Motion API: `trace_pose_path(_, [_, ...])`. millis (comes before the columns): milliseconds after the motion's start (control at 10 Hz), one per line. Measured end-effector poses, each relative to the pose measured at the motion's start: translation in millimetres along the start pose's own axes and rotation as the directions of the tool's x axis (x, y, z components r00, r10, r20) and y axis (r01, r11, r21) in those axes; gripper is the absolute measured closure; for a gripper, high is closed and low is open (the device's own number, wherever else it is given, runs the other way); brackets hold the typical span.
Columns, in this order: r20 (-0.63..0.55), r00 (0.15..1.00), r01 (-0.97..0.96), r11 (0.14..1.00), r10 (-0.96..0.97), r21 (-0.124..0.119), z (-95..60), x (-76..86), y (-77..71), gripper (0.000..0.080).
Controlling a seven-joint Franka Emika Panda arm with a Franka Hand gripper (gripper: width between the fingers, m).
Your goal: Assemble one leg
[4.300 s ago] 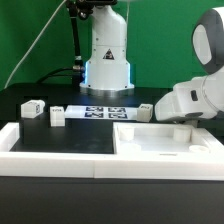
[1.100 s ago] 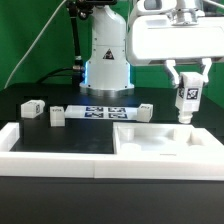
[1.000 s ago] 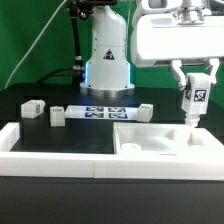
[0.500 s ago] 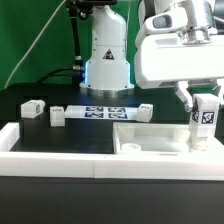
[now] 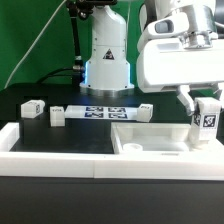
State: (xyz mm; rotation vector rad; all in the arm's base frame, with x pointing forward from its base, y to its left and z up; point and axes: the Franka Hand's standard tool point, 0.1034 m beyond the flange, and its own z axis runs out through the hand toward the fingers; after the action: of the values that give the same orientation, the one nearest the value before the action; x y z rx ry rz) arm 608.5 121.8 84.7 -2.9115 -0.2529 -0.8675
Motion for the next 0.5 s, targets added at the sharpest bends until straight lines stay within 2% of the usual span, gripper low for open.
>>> trace_pose_path(500, [-0.032, 0.999, 0.005, 1.000, -0.005, -0.005, 4.4, 0.8, 1.8, 0.0506])
